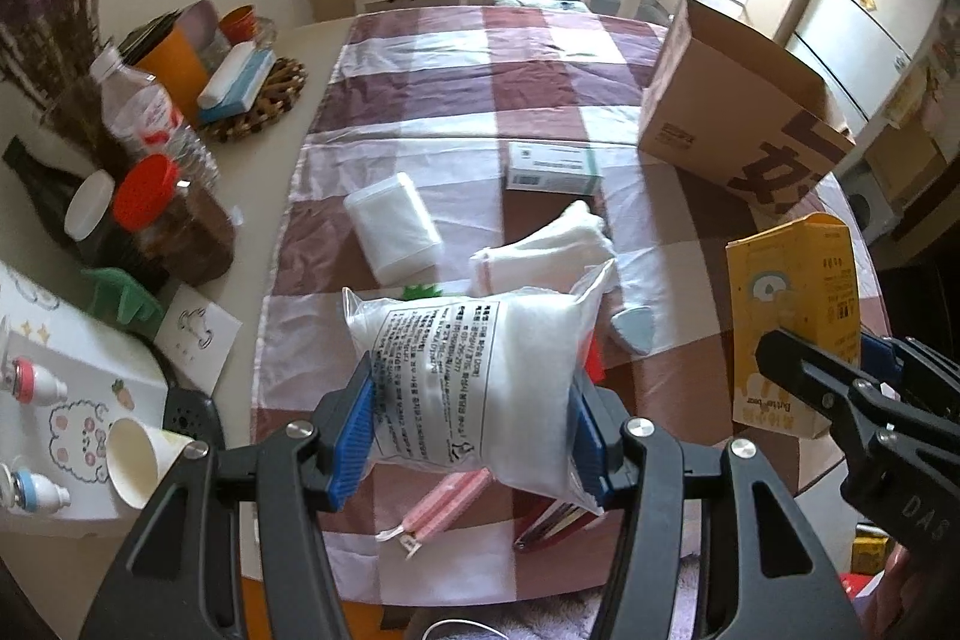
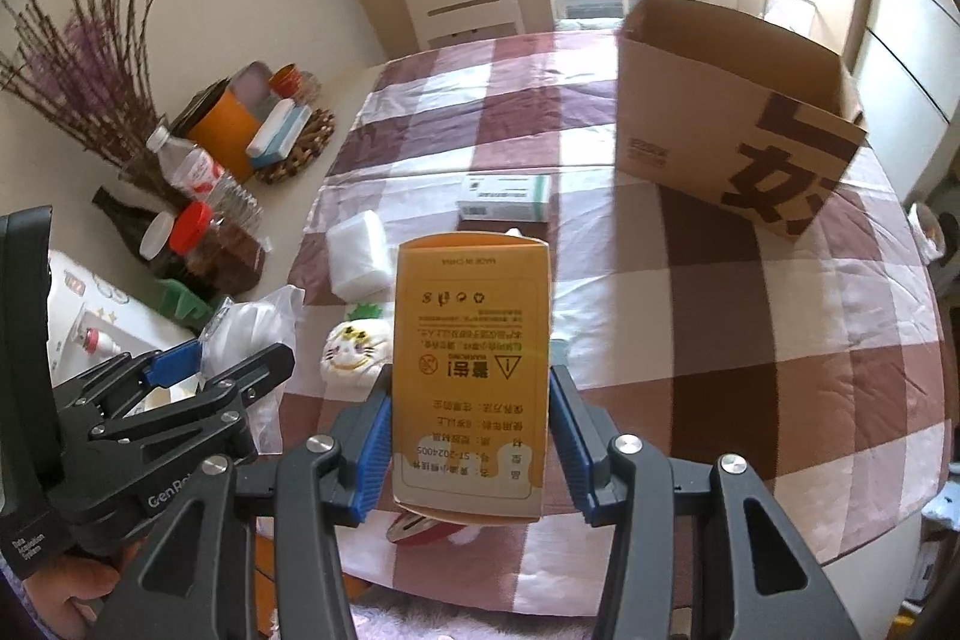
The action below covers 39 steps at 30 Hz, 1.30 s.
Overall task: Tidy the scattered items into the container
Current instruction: 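Lift the white bag with the left tool while the right tool lifts the yellow carton, then carry the white bag into the cardboard box while the right tool carries the yellow carton in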
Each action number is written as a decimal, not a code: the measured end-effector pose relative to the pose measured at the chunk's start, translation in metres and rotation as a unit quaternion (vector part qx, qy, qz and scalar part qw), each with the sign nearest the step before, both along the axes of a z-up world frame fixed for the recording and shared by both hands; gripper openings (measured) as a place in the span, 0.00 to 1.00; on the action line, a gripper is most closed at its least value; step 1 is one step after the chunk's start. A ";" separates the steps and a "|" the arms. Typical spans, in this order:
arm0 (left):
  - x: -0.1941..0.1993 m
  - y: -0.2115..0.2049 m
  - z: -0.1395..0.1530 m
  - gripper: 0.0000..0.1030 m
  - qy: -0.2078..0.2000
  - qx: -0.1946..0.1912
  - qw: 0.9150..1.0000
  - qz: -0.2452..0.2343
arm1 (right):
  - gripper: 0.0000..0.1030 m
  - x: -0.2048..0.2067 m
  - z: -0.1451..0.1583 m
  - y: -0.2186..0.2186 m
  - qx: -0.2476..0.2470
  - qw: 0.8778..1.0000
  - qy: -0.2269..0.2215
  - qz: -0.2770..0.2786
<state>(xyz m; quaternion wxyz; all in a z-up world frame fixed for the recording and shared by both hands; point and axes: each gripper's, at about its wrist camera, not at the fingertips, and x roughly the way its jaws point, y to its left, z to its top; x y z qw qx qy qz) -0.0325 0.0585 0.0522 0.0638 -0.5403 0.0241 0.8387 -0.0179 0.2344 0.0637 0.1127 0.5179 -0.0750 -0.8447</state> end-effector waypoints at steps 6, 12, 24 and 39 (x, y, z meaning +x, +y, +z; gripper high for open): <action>-0.005 0.022 0.001 0.55 0.000 -0.001 1.000 -0.023 | 0.47 0.001 0.001 0.022 -0.003 1.000 0.001 -0.025; -0.012 0.048 0.002 0.55 0.001 -0.001 0.999 -0.053 | 0.47 0.001 0.004 0.043 -0.002 0.999 0.005 -0.054; -0.026 0.100 0.006 0.55 0.007 -0.001 0.994 -0.113 | 0.47 0.002 0.008 0.085 0.003 0.994 0.011 -0.109; -0.034 0.143 0.004 0.55 0.006 -0.003 0.987 -0.160 | 0.47 0.001 0.008 0.118 0.005 0.988 0.013 -0.152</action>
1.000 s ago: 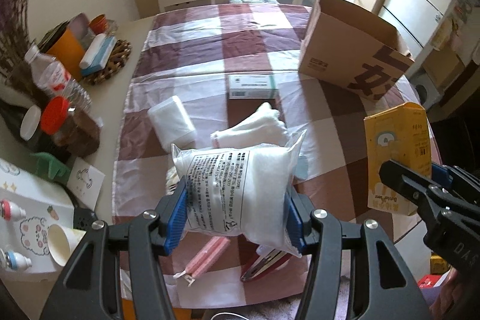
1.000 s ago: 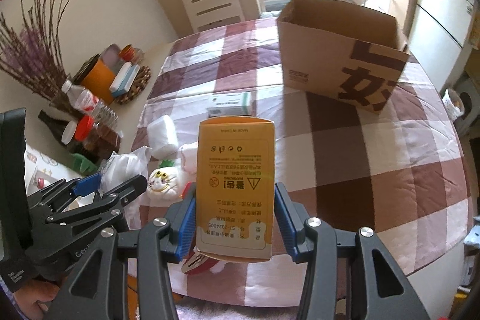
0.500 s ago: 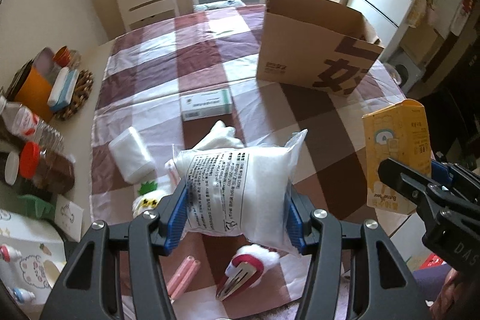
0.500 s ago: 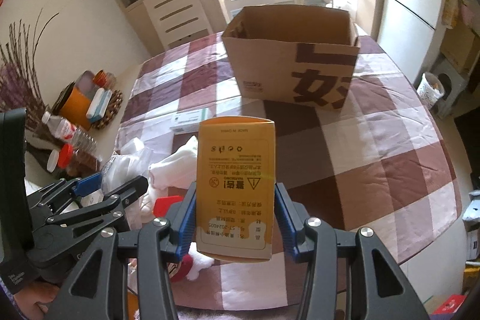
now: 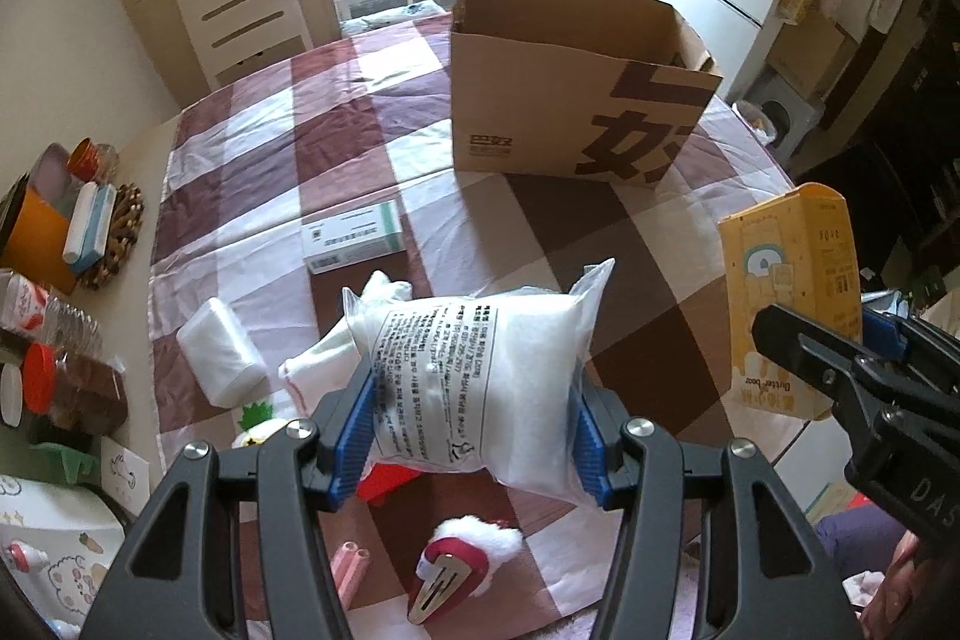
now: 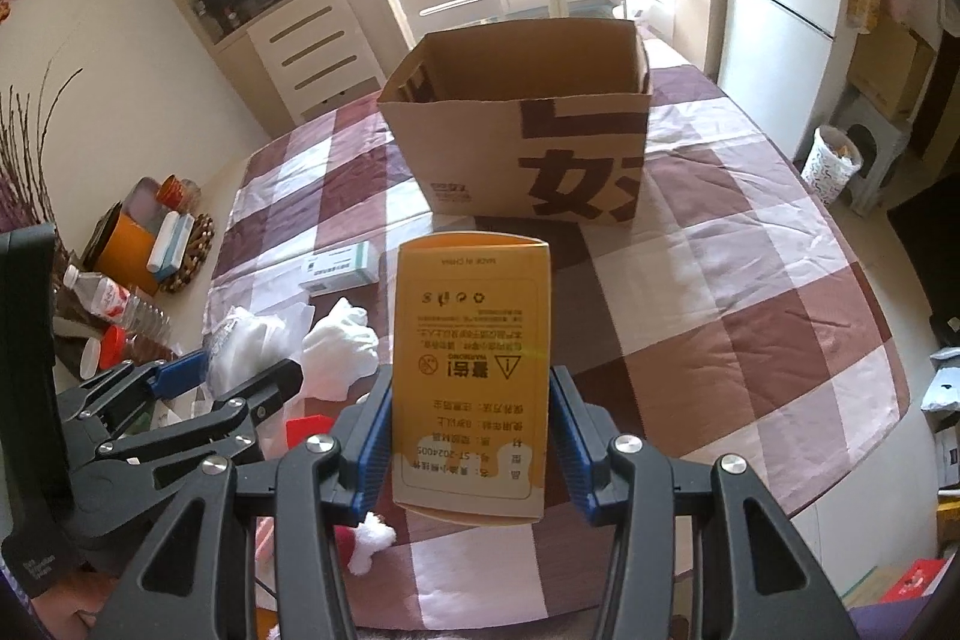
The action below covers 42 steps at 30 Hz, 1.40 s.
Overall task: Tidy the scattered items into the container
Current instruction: 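Carry the white bag into the cardboard box while the right tool carries the yellow carton in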
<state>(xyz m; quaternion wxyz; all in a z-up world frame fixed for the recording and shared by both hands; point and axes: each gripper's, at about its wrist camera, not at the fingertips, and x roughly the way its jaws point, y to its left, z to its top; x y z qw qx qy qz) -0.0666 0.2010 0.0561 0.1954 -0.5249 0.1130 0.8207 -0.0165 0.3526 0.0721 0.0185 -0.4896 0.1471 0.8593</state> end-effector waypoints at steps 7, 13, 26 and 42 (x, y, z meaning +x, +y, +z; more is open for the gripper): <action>-0.002 0.023 -0.002 0.55 -0.003 -0.001 1.000 -0.023 | 0.47 0.001 -0.002 0.019 0.000 1.000 -0.003 -0.020; -0.004 0.045 -0.003 0.55 -0.003 -0.003 0.999 -0.043 | 0.47 0.001 -0.003 0.040 0.000 0.999 -0.004 -0.040; -0.014 0.080 -0.003 0.55 -0.004 -0.006 0.998 -0.068 | 0.47 -0.006 -0.004 0.071 -0.002 0.998 -0.002 -0.068; -0.049 0.101 -0.011 0.55 -0.014 0.001 0.997 -0.075 | 0.47 -0.037 -0.013 0.084 0.002 0.997 -0.006 -0.072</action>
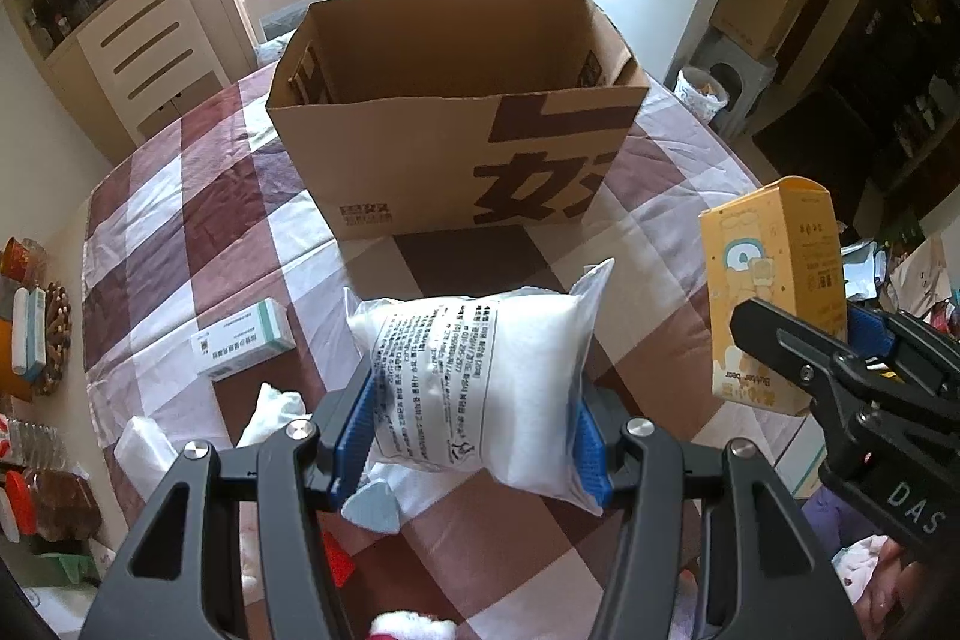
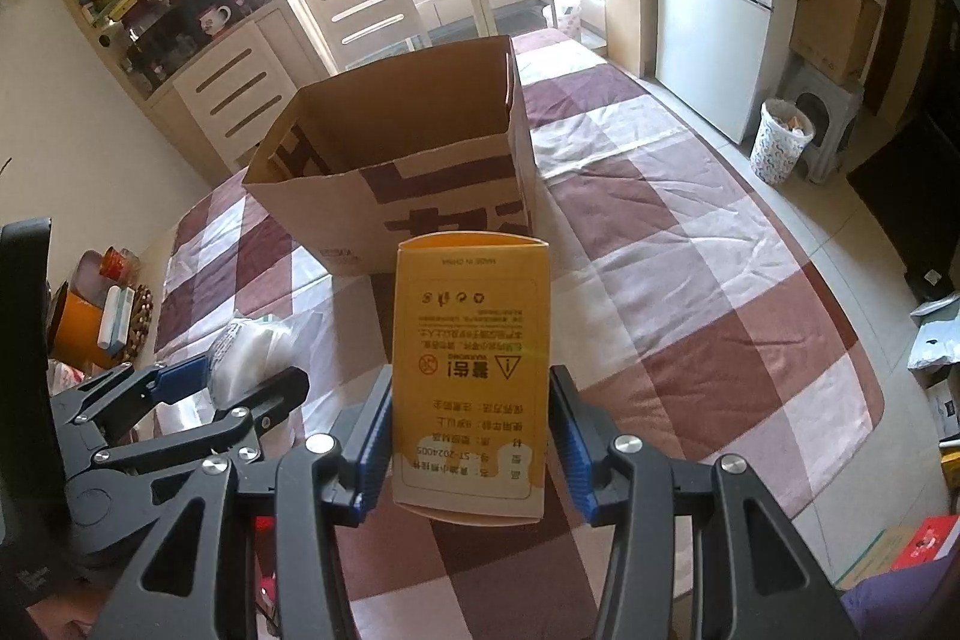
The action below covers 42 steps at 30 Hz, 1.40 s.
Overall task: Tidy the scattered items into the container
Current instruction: 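Carry the white bag into the cardboard box while the right tool carries the yellow carton in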
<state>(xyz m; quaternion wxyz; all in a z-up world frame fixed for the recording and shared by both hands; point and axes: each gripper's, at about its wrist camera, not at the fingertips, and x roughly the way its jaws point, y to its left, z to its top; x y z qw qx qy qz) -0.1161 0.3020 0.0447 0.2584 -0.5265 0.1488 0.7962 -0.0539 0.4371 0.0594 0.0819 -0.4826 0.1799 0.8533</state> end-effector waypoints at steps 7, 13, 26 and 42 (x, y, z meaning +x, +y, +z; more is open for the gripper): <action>-0.025 0.001 -0.008 0.55 -0.006 -0.002 1.000 0.010 | 0.47 -0.026 -0.006 0.001 0.002 1.000 -0.003 0.006; -0.042 -0.001 -0.015 0.55 -0.019 0.001 1.000 0.016 | 0.47 -0.048 -0.010 -0.003 0.002 1.000 -0.006 0.017; -0.080 0.006 0.000 0.55 -0.029 0.014 0.999 0.013 | 0.47 -0.087 0.006 -0.009 0.006 0.999 0.009 0.045; -0.170 0.032 0.051 0.55 -0.030 0.076 0.997 0.017 | 0.47 -0.167 0.058 0.020 0.001 0.997 0.067 0.039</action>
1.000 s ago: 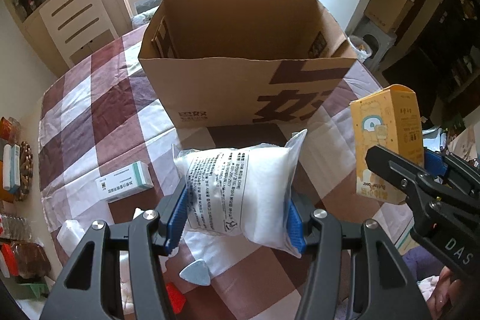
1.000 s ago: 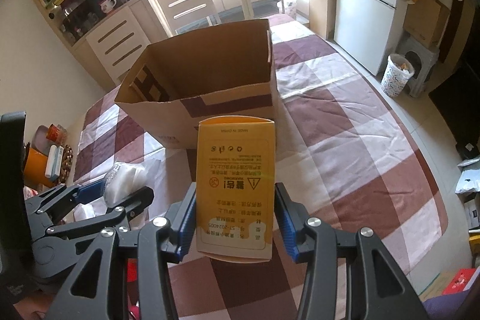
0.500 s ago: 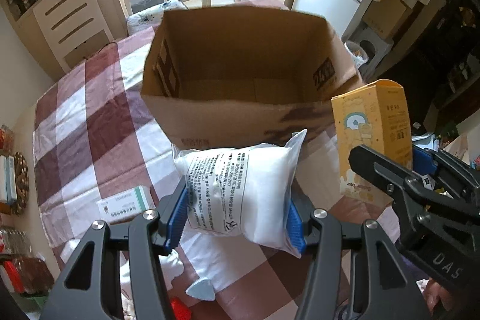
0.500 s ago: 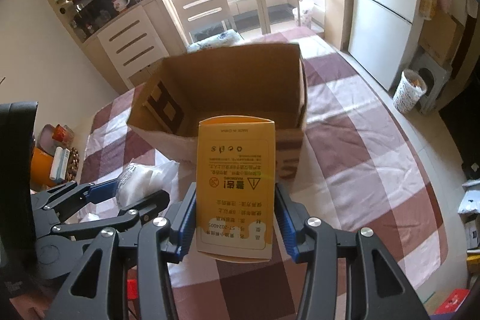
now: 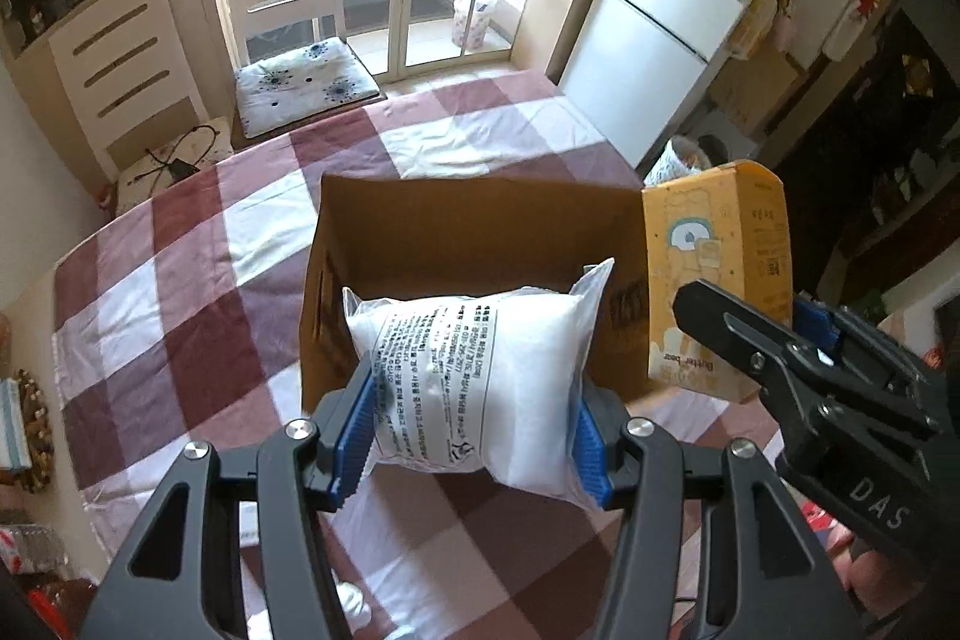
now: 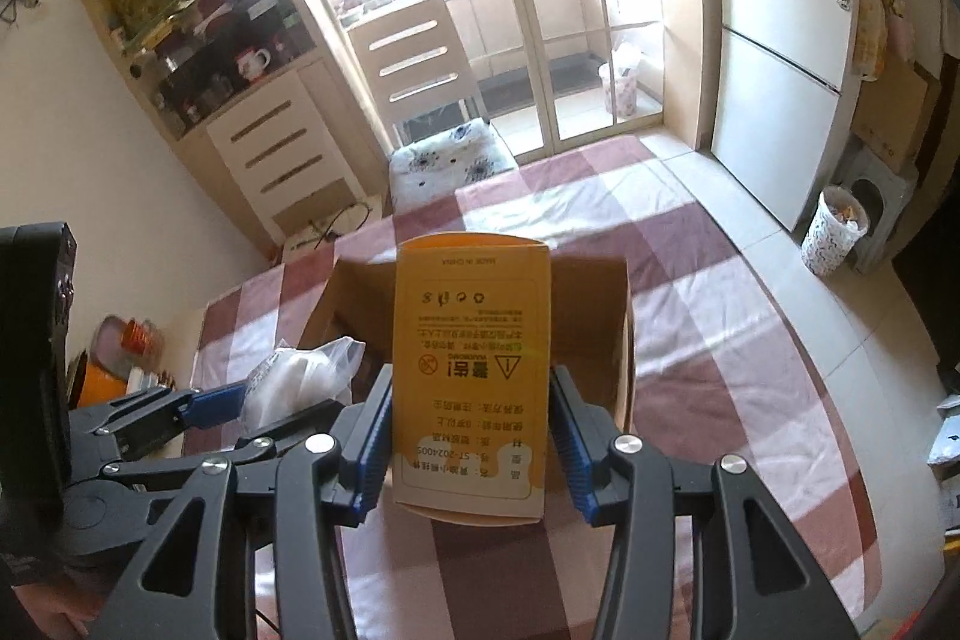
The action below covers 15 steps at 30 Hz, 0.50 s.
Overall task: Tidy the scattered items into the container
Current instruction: 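Carry the white bag into the cardboard box while the right tool carries the yellow carton in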
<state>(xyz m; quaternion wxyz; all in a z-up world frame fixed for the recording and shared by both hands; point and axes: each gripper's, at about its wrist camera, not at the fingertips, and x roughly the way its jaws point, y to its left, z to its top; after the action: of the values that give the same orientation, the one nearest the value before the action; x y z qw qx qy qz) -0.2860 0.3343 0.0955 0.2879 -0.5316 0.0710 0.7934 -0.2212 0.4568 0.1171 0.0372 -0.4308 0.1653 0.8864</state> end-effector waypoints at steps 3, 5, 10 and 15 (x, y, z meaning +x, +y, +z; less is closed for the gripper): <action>-0.024 0.009 -0.005 0.55 -0.016 0.019 1.000 -0.003 | 0.47 -0.017 0.000 0.008 -0.006 1.000 0.001 -0.007; -0.037 0.016 -0.010 0.55 -0.023 0.025 0.999 -0.005 | 0.47 -0.027 -0.002 0.012 -0.006 1.000 0.000 -0.010; -0.052 0.021 -0.030 0.55 -0.033 0.016 0.999 -0.003 | 0.47 -0.046 -0.019 0.015 -0.017 1.000 -0.017 -0.006; -0.051 0.013 -0.046 0.55 -0.036 0.005 0.999 0.001 | 0.47 -0.053 -0.041 0.008 -0.030 0.999 -0.037 0.008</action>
<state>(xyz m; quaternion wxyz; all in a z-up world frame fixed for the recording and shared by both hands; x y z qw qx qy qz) -0.3374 0.3472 0.0495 0.2923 -0.5586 0.0562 0.7742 -0.2744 0.4648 0.0763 0.0229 -0.4659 0.1868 0.8646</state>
